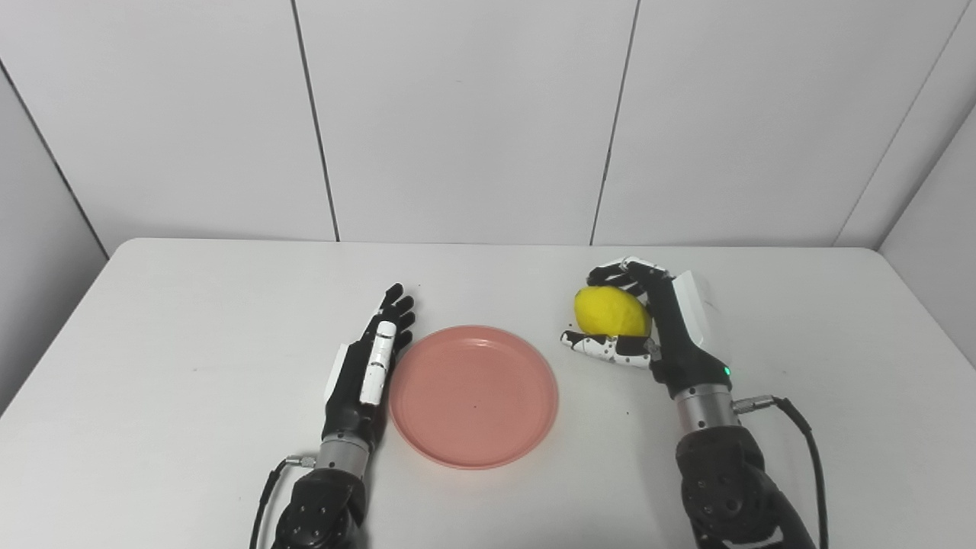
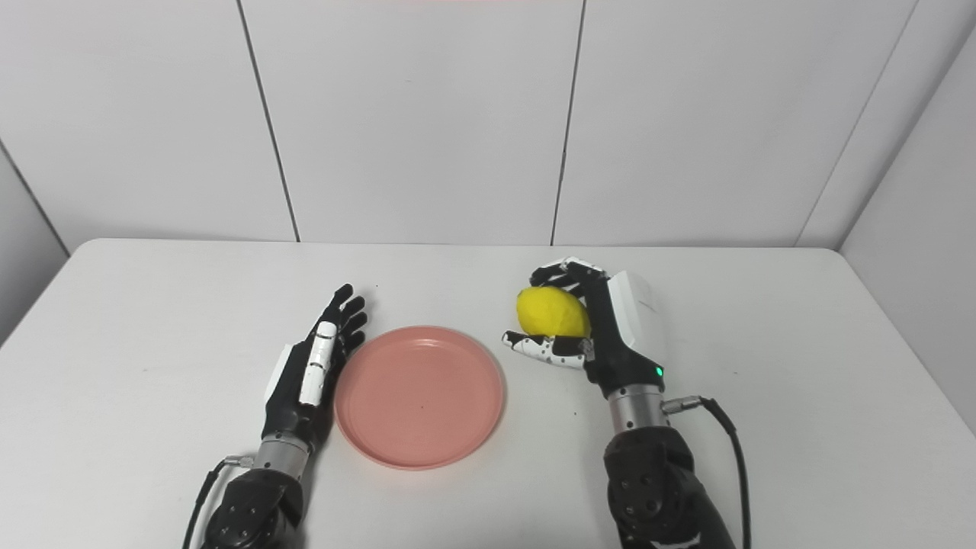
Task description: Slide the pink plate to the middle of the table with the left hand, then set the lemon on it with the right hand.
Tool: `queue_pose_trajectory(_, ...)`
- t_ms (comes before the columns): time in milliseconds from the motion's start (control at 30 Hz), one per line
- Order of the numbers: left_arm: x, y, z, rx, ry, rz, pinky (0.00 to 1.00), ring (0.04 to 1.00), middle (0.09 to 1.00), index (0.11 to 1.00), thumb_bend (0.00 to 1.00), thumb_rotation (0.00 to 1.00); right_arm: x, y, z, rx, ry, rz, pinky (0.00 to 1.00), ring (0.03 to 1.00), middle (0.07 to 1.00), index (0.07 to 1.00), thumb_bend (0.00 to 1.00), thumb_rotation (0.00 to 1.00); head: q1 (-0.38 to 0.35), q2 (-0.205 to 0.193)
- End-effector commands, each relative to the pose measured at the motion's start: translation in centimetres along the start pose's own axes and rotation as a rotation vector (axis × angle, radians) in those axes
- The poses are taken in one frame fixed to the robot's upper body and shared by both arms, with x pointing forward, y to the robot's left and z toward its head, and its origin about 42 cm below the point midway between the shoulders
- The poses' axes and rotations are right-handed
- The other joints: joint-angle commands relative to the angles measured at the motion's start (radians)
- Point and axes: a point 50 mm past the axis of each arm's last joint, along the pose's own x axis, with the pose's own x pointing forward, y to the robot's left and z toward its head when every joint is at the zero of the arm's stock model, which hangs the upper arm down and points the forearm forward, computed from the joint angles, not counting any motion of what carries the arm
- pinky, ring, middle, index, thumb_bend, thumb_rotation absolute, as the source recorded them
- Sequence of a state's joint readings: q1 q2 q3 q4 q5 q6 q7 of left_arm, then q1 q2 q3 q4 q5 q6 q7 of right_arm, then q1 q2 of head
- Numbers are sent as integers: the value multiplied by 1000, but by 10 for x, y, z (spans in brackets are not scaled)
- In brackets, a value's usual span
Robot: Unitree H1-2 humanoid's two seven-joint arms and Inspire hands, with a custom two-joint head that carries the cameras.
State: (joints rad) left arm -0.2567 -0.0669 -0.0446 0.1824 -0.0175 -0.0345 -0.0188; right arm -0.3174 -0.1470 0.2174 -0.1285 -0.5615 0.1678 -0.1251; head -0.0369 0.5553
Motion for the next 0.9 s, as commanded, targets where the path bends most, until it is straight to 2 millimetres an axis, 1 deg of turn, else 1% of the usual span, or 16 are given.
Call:
queue_pose_trajectory(0,2,-7,7,7,-24,4,965,939,948,946,509,1000,15,-2,23,16,-129,-4,155,443,481,537,528,0,12,-1)
queue_pose_trajectory(133,2,-10,6,19,-23,14,967,941,949,946,508,1000,20,8,31,15,-150,35,151,443,480,533,528,0,40,-6)
queue_pose_trajectory(233,3,-12,4,19,-26,15,973,945,952,949,504,1000,21,17,36,21,-160,66,124,443,478,536,528,0,52,-6)
queue_pose_trajectory(400,3,-14,3,26,-19,20,993,952,958,952,512,1000,23,30,40,25,-183,118,130,443,478,535,528,0,77,-12)
queue_pose_trajectory(467,3,-15,2,27,-20,20,999,957,964,959,501,1000,25,36,43,30,-190,145,140,443,478,545,527,0,87,-15)
queue_pose_trajectory(533,3,-16,2,23,-20,22,1000,956,966,964,500,1000,26,44,45,31,-195,174,144,443,476,550,527,0,89,-18)
queue_pose_trajectory(600,3,-17,1,15,-20,25,1000,956,968,965,498,1000,27,50,46,29,-193,197,141,414,482,551,526,0,88,-21)
queue_pose_trajectory(633,3,-17,1,14,-20,26,995,955,968,965,495,1000,27,54,46,27,-190,212,141,434,476,555,527,0,84,-21)
queue_pose_trajectory(700,3,-17,0,17,-19,28,992,954,968,965,494,1000,28,60,47,22,-190,234,140,439,475,556,527,0,78,-27)
queue_pose_trajectory(767,3,-16,-1,22,-18,28,992,955,968,964,494,1000,29,67,48,14,-197,256,134,397,487,550,526,0,74,-34)
queue_pose_trajectory(867,3,-15,-2,27,-19,28,985,953,963,959,499,1000,30,75,47,5,-206,291,139,392,489,553,526,0,71,-30)
